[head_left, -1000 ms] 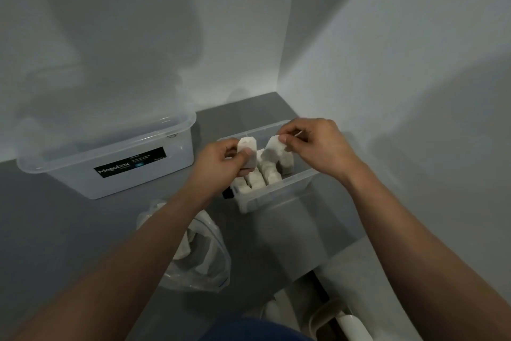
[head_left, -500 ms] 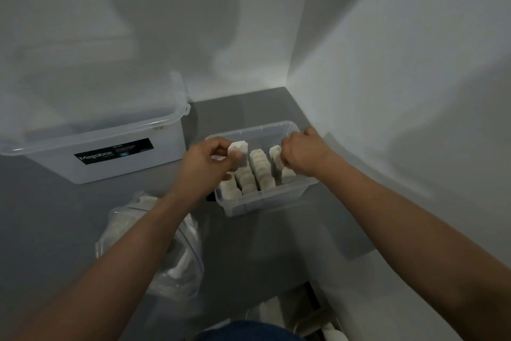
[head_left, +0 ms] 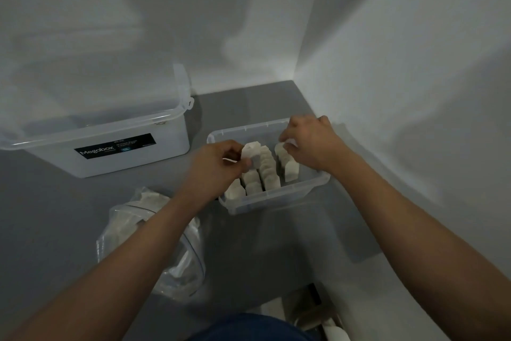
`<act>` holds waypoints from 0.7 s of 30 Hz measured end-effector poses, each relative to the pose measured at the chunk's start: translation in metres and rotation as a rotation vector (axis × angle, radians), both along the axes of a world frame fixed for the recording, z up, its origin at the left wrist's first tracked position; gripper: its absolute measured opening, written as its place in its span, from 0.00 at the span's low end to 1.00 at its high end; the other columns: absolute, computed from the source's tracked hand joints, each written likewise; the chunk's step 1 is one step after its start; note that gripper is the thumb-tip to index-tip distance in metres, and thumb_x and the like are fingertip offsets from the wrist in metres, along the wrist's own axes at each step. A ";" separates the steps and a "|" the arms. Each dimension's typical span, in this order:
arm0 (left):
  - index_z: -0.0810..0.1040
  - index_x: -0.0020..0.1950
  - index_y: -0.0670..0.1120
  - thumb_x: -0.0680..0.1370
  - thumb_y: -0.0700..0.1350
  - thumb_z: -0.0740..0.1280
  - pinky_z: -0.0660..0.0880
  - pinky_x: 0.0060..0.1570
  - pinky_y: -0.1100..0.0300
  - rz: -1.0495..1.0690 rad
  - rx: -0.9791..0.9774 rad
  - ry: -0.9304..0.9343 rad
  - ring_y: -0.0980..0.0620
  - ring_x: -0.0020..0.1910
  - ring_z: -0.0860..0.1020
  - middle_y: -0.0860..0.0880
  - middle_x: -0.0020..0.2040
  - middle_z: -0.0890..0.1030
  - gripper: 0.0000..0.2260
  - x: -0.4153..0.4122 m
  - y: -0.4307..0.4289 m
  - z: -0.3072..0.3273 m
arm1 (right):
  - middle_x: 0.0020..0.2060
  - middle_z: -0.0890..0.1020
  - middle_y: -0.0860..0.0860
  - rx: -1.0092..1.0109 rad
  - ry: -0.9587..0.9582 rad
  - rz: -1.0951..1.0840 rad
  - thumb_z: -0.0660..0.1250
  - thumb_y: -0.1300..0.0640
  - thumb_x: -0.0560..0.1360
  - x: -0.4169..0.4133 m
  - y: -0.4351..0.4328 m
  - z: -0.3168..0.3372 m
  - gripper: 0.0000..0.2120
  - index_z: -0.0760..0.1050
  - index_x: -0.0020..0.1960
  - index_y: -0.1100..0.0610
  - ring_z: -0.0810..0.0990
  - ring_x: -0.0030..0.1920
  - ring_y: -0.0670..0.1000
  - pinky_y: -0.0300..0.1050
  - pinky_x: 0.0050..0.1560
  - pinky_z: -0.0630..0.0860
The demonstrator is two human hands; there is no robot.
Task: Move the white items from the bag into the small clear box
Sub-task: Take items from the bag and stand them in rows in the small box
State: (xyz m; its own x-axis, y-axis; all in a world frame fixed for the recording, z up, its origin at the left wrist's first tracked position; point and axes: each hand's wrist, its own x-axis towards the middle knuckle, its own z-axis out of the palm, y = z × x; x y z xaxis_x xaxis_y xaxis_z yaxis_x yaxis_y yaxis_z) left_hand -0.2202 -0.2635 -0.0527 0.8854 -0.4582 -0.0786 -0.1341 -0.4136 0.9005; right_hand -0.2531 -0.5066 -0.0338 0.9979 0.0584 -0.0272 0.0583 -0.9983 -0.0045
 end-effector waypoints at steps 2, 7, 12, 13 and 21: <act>0.85 0.48 0.53 0.73 0.52 0.76 0.82 0.52 0.52 -0.033 0.052 -0.069 0.60 0.43 0.84 0.57 0.43 0.86 0.07 0.001 -0.005 0.002 | 0.53 0.80 0.47 0.435 -0.053 0.010 0.70 0.50 0.79 -0.010 0.005 0.024 0.14 0.80 0.65 0.48 0.79 0.51 0.48 0.42 0.54 0.75; 0.85 0.50 0.52 0.74 0.50 0.76 0.81 0.53 0.58 -0.126 0.102 -0.144 0.63 0.44 0.83 0.58 0.44 0.86 0.07 0.002 -0.012 0.004 | 0.50 0.81 0.43 0.442 0.036 0.157 0.70 0.49 0.79 -0.017 0.025 0.047 0.13 0.82 0.63 0.47 0.79 0.45 0.42 0.37 0.50 0.75; 0.84 0.51 0.52 0.74 0.49 0.77 0.80 0.52 0.64 -0.140 0.100 -0.161 0.64 0.45 0.83 0.58 0.46 0.85 0.07 0.001 -0.013 0.004 | 0.45 0.83 0.41 0.367 0.082 0.141 0.70 0.52 0.79 -0.016 0.022 0.046 0.07 0.84 0.55 0.50 0.77 0.41 0.38 0.35 0.47 0.72; 0.84 0.52 0.53 0.74 0.50 0.77 0.80 0.50 0.65 -0.132 0.090 -0.167 0.64 0.44 0.83 0.59 0.46 0.85 0.07 0.001 -0.012 0.004 | 0.46 0.84 0.42 0.352 0.067 0.116 0.70 0.52 0.79 -0.016 0.018 0.045 0.07 0.84 0.55 0.50 0.76 0.41 0.37 0.36 0.47 0.73; 0.84 0.57 0.58 0.75 0.65 0.69 0.70 0.45 0.65 -0.482 0.566 -0.533 0.61 0.44 0.76 0.59 0.50 0.82 0.17 -0.007 0.026 0.016 | 0.47 0.86 0.47 0.042 0.247 -0.040 0.68 0.53 0.77 -0.011 -0.005 0.016 0.08 0.85 0.51 0.48 0.82 0.48 0.52 0.50 0.48 0.81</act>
